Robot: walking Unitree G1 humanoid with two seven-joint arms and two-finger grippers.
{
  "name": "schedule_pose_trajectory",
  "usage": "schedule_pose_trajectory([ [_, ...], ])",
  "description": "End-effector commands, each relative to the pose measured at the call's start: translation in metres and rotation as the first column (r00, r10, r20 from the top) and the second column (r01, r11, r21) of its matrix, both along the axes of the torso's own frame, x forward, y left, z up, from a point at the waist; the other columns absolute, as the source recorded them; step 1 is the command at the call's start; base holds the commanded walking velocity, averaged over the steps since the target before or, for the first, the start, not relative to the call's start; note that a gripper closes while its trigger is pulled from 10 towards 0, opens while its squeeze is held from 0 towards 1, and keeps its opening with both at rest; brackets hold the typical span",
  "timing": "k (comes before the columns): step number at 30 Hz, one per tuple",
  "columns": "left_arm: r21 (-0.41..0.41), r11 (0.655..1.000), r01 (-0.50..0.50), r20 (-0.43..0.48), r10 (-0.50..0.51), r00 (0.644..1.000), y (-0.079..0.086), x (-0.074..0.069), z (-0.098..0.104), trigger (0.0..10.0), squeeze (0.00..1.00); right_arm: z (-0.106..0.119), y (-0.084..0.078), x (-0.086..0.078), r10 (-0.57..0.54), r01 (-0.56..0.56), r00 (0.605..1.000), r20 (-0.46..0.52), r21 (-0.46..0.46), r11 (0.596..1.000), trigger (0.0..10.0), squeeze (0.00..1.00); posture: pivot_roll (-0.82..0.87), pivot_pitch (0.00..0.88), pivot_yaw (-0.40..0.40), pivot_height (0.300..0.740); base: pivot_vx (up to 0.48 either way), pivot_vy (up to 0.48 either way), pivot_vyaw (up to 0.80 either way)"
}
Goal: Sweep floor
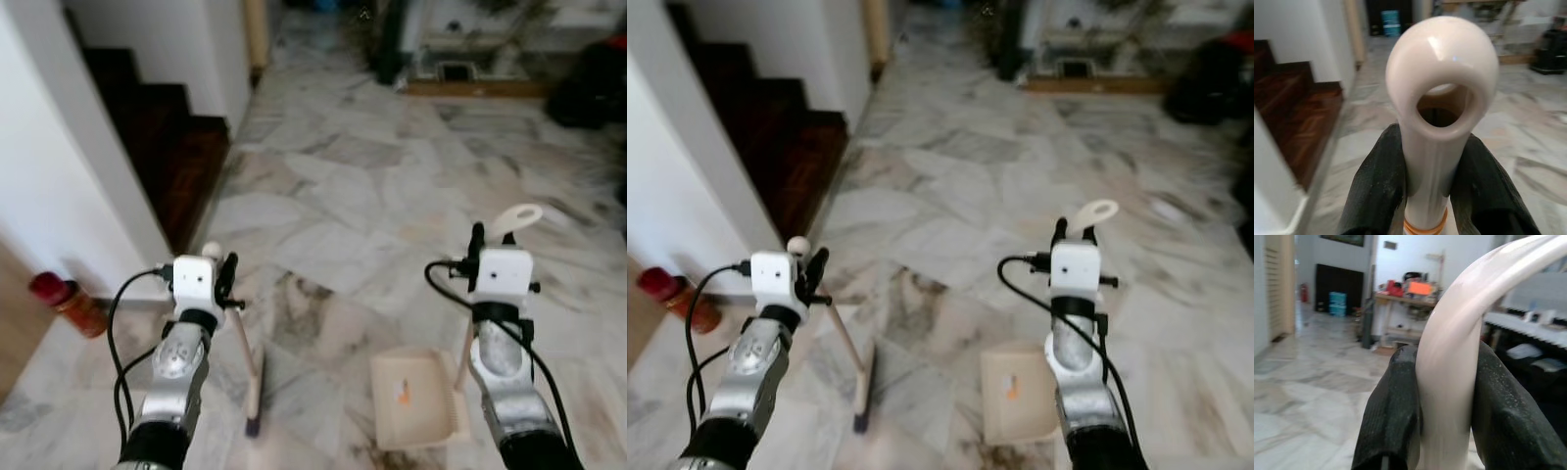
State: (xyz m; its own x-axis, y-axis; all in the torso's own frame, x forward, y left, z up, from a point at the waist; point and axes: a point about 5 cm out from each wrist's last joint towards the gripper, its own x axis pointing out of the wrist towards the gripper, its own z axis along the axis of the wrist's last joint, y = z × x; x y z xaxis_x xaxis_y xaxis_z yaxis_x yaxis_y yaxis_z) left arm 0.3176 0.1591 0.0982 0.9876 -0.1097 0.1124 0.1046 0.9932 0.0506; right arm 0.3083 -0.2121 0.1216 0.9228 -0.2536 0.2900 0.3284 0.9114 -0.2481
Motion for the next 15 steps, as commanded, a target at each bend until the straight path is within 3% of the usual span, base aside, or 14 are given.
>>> schedule_pose_trajectory([
  [1,-0.007,1.0,-0.016,0.038,0.016,0.999,0.0049,0.0028,0.0071,10.0,0.0,0.0117,0.0039,0.0029,0.022,-0.021,0.999,0.04,-0.026,0.999,10.0,0.0,-0.04,0.0,0.028,0.74,0.0,0.0,-0.8],
  [11,-0.008,1.0,-0.019,0.055,0.02,0.998,0.0089,0.0051,0.0127,10.0,0.0,0.0112,0.0041,0.0017,0.019,-0.019,0.999,0.049,0.004,1.0,10.0,0.0,-0.03,0.016,0.045,0.74,0.0,0.0,-0.74],
  [15,0.001,1.0,-0.027,0.052,0.027,0.998,0.011,0.0052,0.0137,10.0,0.0,0.0122,0.01,0.0024,0.04,-0.04,0.998,0.053,-0.011,0.999,10.0,0.0,-0.02,0.03,0.049,0.74,0.0,0.0,0.0],
])
